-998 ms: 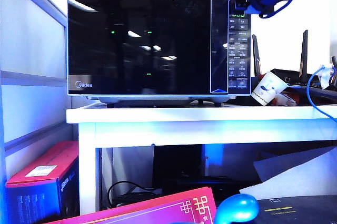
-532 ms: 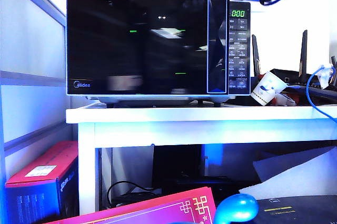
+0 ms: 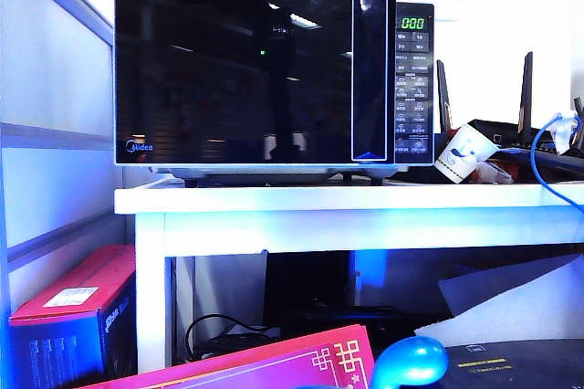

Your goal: Open the microwave door, place the orange inside the microwave, then close the microwave door.

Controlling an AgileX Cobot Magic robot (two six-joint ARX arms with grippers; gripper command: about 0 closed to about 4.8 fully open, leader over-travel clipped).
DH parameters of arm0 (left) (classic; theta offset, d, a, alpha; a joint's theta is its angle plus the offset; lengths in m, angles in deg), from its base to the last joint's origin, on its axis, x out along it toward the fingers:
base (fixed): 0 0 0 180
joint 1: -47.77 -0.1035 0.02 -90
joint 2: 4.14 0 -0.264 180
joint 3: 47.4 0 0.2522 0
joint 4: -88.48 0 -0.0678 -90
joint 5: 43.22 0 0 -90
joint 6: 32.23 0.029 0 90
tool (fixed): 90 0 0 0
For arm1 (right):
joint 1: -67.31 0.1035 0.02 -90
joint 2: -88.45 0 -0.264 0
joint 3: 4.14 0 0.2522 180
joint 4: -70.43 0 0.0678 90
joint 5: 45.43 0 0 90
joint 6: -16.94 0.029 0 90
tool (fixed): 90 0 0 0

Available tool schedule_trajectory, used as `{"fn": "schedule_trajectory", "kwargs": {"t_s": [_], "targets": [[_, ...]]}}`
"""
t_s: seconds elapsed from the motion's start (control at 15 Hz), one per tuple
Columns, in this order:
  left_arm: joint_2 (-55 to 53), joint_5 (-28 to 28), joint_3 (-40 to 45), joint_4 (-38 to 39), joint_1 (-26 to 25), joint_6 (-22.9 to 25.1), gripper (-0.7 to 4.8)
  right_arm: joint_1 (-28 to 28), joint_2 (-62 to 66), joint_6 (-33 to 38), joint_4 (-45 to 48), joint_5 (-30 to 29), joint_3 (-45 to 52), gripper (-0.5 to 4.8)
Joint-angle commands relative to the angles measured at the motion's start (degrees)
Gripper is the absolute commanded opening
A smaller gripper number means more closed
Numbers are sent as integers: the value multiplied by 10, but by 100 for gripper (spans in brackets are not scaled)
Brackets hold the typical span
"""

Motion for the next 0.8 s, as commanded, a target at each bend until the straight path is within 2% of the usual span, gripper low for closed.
{"fn": "schedule_trajectory", "kwargs": {"t_s": [0.07,0.47,0.8], "targets": [[4,-2,-1,5,0,2,212,4,-23,5,40,-24,-7,176],[3,-2,0,71,0,64,174,4,-39,5,41,-29,-14,175],[2,-2,1,116,0,79,175,4,-39,4,65,84,-14,175]]}}
